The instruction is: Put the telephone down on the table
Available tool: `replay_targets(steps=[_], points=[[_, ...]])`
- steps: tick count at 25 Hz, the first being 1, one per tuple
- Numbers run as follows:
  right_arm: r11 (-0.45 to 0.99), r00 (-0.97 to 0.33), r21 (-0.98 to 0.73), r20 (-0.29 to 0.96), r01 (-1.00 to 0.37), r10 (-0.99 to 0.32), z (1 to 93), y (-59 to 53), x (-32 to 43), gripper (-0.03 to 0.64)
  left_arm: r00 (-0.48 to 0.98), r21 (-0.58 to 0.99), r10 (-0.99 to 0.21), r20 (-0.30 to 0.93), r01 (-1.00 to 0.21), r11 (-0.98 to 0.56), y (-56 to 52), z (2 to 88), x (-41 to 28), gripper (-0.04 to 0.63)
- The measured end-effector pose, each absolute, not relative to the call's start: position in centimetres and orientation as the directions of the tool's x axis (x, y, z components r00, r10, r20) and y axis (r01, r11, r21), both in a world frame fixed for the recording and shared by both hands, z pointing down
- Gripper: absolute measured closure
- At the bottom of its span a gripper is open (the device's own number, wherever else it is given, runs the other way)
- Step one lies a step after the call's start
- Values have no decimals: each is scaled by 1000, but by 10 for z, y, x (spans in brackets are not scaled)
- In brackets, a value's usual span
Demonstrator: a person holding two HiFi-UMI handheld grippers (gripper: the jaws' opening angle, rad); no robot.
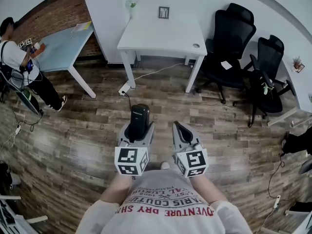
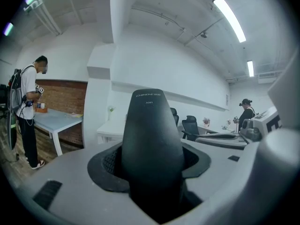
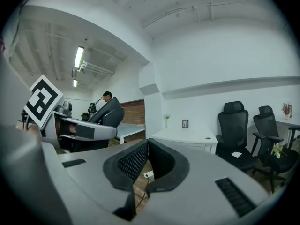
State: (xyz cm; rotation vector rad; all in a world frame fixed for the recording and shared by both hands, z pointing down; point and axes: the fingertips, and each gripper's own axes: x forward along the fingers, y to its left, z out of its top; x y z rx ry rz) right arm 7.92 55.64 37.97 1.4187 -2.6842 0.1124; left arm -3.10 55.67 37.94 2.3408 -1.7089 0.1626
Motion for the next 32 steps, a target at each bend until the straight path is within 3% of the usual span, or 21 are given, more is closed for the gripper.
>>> replay_targets(steps=[9, 18, 32], points=[[571, -559, 127, 118, -811, -821, 374, 503, 123, 592, 282, 139, -922, 267, -958, -252, 505, 391, 1, 310], [550, -538, 74, 133, -832, -832, 386, 446, 134, 592, 313, 147, -909, 275, -948, -282, 449, 399, 15, 310], [445, -432, 33, 180, -895, -884, 402, 275, 80, 592, 440, 199, -849, 293, -896, -396, 268, 411, -30, 310]])
